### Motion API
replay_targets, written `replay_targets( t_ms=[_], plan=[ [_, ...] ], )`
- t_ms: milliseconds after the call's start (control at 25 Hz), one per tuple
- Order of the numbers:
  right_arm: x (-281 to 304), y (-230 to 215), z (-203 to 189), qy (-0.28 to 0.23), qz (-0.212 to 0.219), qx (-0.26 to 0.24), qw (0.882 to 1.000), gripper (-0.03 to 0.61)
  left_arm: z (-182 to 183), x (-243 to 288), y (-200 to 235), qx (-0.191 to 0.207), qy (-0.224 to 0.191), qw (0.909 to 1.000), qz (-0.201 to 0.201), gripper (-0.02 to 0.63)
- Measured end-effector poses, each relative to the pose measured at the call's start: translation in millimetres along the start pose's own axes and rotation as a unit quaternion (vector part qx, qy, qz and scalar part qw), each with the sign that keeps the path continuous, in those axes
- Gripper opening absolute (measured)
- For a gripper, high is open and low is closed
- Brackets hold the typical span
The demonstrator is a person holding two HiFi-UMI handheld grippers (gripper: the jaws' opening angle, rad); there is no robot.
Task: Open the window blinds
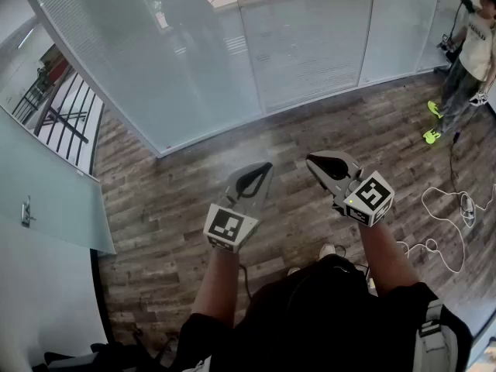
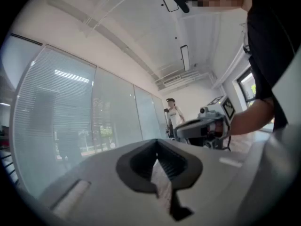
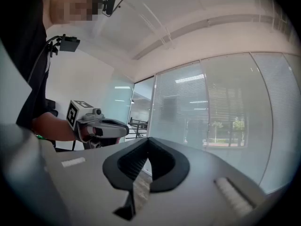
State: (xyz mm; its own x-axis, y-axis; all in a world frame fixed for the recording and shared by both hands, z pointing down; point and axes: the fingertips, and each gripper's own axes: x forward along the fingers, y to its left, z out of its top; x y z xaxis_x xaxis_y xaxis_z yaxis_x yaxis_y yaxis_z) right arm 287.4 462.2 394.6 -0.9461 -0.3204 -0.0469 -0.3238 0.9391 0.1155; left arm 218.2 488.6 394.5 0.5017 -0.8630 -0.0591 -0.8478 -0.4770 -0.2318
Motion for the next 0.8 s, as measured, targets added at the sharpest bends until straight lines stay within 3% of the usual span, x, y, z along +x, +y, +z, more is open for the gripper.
replay_targets(
  t_ms=[800],
  plan=[
    [11.1,2.4,-2.8,0.009,-0.001,-0.004,1.0,0.005,9.3,-3.2,5.4,0.001,-0.013,0.9999,-0.002,0.003]
  ],
)
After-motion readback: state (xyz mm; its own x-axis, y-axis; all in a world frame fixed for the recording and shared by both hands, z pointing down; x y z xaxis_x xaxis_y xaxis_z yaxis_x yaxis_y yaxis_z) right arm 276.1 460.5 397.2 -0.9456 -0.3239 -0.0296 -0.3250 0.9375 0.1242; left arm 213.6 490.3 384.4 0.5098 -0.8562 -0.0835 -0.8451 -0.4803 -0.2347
